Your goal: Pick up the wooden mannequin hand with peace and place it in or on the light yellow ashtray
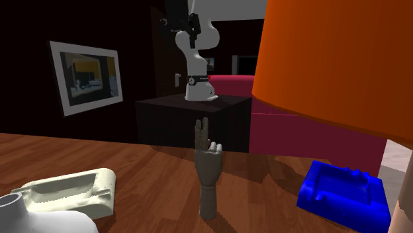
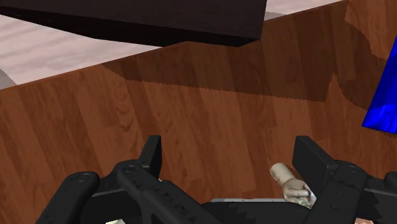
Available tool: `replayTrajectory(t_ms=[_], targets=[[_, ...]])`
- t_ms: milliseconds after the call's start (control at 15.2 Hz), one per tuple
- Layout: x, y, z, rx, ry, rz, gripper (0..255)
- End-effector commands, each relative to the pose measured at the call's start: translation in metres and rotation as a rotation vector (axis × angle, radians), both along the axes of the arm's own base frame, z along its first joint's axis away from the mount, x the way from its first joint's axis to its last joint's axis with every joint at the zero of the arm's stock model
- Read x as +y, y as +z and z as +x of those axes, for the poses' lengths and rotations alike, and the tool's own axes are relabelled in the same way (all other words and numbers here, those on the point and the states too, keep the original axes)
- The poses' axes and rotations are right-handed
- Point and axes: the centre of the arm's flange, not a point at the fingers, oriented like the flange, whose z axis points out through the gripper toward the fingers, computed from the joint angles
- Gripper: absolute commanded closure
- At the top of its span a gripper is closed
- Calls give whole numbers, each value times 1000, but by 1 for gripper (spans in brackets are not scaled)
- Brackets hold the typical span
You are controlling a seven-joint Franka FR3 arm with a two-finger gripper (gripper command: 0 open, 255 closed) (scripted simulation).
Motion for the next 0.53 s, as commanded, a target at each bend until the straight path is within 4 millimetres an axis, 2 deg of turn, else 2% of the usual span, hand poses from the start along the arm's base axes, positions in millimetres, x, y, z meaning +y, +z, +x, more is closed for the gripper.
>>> replayTrajectory(t_ms=[0,462], targets=[[19,-18,8,-14,4,-7,0],[85,-75,41,-56,20,-38,0]])
